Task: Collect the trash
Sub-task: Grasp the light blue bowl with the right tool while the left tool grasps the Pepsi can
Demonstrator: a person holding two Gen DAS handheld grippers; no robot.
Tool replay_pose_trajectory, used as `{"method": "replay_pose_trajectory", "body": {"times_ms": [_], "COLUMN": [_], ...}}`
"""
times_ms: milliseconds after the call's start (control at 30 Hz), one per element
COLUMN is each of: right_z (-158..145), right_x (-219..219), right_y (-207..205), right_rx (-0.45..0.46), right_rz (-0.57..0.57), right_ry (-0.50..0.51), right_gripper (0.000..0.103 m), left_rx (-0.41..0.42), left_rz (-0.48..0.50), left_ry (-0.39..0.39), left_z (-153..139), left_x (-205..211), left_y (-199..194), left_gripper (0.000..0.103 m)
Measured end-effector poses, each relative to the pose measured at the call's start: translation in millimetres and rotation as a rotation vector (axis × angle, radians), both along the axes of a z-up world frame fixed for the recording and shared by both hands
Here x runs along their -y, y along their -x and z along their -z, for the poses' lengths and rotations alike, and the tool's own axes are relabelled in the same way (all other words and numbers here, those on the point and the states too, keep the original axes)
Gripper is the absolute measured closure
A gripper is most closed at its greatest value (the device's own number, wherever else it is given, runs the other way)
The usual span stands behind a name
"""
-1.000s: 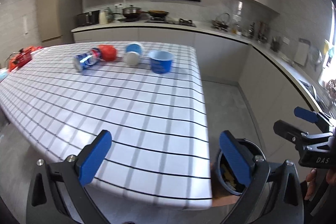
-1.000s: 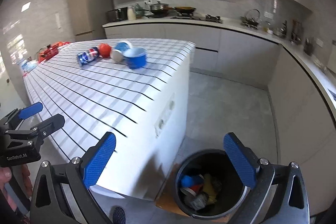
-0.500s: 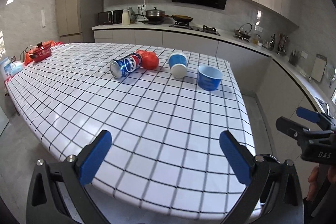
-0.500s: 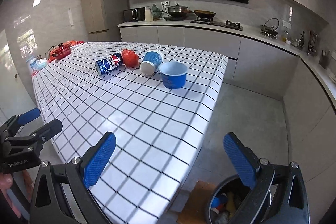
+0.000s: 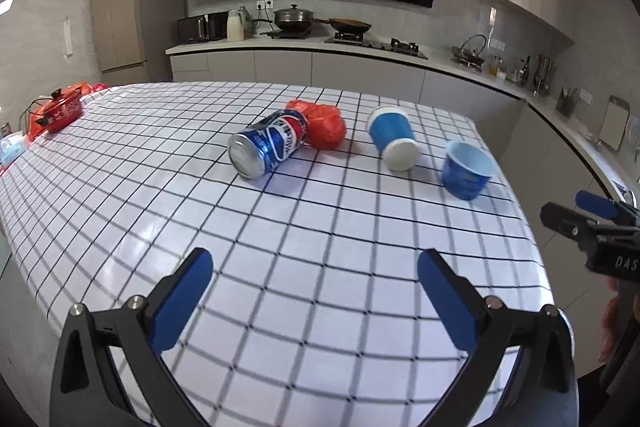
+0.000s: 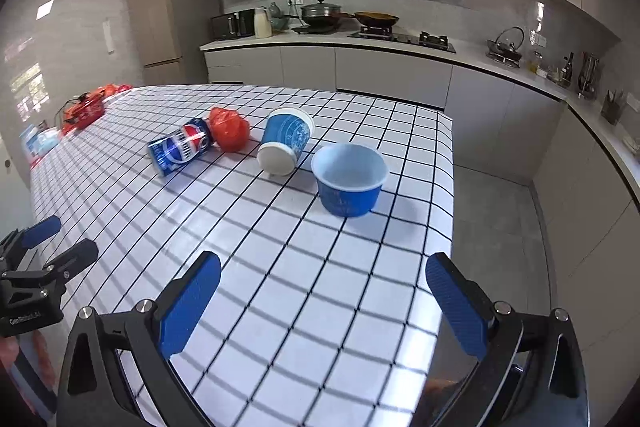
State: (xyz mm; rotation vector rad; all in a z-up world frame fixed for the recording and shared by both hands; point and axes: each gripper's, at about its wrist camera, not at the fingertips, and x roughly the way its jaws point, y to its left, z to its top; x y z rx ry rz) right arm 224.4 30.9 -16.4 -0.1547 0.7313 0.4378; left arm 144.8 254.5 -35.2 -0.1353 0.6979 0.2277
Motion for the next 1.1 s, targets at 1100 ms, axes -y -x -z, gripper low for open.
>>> {"method": "replay_pose_trajectory", "body": {"times_ms": [1100], "right_z": [81.0], "right_x": [-59.5], "right_y": [-150.1], "right_rx": [-0.128], "right_rz": [0.185], "right_ry": [0.043], "right_gripper": [0.011], "left_rx": [-0.078], "left_rz": [0.114], "left_ry": [0.013], "left_z": [50.4], "left_x": [-85.9], "left_y": [-172.2], "left_gripper": [0.019]}}
